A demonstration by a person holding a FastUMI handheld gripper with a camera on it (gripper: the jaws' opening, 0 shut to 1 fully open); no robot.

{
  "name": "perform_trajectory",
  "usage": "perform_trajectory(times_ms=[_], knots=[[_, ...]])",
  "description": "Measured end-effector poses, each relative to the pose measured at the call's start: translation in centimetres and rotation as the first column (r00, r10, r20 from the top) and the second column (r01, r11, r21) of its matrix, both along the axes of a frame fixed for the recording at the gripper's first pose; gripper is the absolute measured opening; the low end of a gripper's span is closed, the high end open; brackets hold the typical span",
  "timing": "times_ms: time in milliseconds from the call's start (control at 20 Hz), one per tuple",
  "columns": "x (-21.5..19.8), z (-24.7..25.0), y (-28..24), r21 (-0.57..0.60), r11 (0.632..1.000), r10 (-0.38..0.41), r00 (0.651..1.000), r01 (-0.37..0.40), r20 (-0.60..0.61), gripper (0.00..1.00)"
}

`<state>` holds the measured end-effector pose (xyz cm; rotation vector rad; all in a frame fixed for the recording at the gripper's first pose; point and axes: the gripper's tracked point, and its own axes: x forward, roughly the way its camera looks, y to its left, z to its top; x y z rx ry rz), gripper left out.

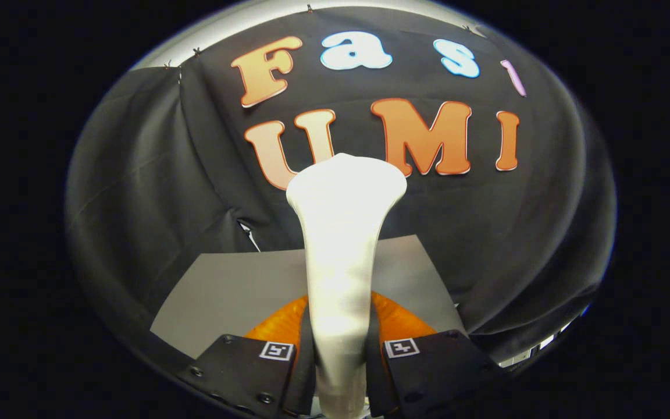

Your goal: Iron the clothes twice with a garment steamer, once on the left side and once on the right side.

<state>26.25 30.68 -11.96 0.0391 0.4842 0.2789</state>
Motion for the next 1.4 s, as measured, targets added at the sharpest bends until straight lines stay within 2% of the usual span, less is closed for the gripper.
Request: perform_trajectory(times_ms=[150, 500, 800, 1150, 1400], knots=[[-2.5, 3.8, -1.4, -0.010, 1.000, 0.018, 0.994, -0.017, 0.104, 0.43], [-9.0, 11.5, -5.7, 0.032, 0.998, 0.043, 0.966, -0.053, 0.256, 0.43], [-13.0, 15.8, -12.6, 0.055, 0.999, -0.018, 0.937, -0.002, 0.348, 0.43], [-12.4, 17.1, -21.7, 0.084, 0.993, -0.114, 0.922, 0.089, 0.369, 0.42], [-10.2, 16.5, -25.9, 0.064, 0.990, -0.141, 0.914, 0.126, 0.381, 0.42]])
